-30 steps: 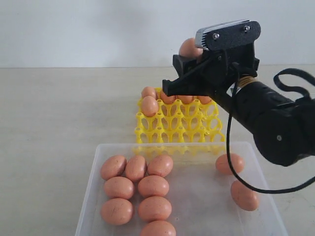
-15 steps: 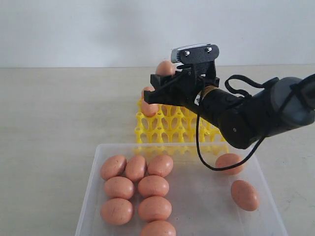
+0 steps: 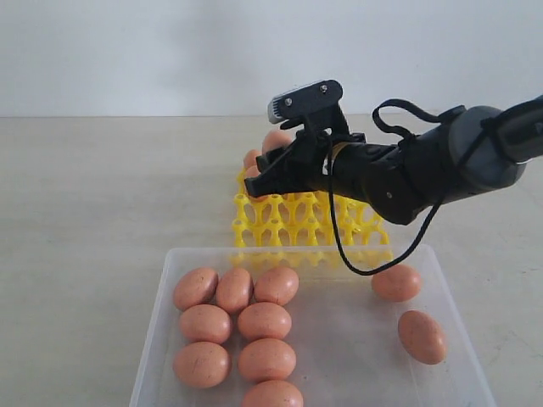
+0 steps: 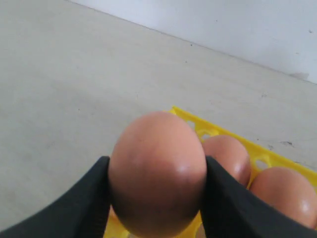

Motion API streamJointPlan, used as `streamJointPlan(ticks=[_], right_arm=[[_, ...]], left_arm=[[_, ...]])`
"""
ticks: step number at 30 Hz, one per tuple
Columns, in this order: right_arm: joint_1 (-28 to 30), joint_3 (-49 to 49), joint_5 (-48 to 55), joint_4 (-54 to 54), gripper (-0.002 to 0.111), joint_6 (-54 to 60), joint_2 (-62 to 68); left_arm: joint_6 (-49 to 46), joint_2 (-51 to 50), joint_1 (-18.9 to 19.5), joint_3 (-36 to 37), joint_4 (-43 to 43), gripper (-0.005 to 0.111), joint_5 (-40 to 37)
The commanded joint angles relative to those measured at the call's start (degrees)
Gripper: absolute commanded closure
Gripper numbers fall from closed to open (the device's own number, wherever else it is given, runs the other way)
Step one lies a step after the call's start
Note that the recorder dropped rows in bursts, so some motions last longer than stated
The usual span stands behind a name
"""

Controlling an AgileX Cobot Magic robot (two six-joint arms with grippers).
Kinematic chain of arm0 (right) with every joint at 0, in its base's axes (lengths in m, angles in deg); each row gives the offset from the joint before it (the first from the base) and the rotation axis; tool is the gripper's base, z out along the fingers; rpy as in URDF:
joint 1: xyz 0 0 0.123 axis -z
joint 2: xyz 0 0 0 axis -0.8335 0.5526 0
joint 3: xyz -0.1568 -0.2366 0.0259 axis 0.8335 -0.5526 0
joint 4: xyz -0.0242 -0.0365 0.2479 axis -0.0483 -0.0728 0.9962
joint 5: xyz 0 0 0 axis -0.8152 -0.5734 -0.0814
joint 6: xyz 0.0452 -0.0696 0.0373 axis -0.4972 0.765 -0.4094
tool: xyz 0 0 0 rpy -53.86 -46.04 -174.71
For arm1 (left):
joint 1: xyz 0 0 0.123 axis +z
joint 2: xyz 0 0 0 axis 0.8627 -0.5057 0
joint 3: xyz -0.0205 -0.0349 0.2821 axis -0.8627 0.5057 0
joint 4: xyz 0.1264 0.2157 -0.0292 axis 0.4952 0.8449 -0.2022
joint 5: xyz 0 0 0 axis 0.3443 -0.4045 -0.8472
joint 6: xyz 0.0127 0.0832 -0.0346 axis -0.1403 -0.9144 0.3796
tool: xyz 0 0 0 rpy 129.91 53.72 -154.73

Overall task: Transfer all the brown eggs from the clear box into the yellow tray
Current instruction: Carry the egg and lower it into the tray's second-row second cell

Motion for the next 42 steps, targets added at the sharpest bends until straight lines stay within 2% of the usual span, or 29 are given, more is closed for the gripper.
streamJointPlan(ticks=[1, 7, 17, 27, 28, 30, 31, 32, 33, 35, 42], right_arm=[[0.5, 0.1, -1.2, -0.4, 0.109, 5.1, 2.6], [0.5, 0.1, -3.9, -0.2, 0.109, 5.9, 3.2], [0.5, 0.1, -3.5, 5.0, 0.109, 11.0, 3.8], [0.5, 0.1, -3.6, 6.5, 0.108, 11.0, 5.8], [0.5, 0.1, -4.2, 6.5, 0.106, 11.0, 5.8], [0.5, 0.1, -5.2, 6.5, 0.092, 11.0, 5.8], [0.5, 0.1, -5.2, 6.5, 0.077, 11.0, 5.8], [0.5, 0.1, -4.9, 6.5, 0.070, 11.1, 5.8], [0.5, 0.1, -4.8, 6.5, 0.058, 12.5, 5.8], [0.5, 0.1, -4.8, 6.5, 0.053, 13.2, 5.8], [0.5, 0.1, -4.9, 6.5, 0.053, 14.1, 5.8]], left_arm=[[-0.1, 0.1, -0.5, 0.2, -0.1, 0.103, 0.1], [-0.1, 0.1, -0.5, 0.2, -0.1, 0.103, 0.1], [-0.1, 0.1, -0.5, 0.2, -0.1, 0.103, 0.1], [-0.1, 0.1, -0.5, 0.2, -0.1, 0.103, 0.1], [-0.1, 0.1, -0.5, 0.2, -0.1, 0.103, 0.1], [-0.1, 0.1, -0.5, 0.2, -0.1, 0.103, 0.1], [-0.1, 0.1, -0.5, 0.2, -0.1, 0.103, 0.1], [-0.1, 0.1, -0.5, 0.2, -0.1, 0.103, 0.1], [-0.1, 0.1, -0.5, 0.2, -0.1, 0.103, 0.1], [-0.1, 0.1, -0.5, 0.2, -0.1, 0.103, 0.1], [-0.1, 0.1, -0.5, 0.2, -0.1, 0.103, 0.1]])
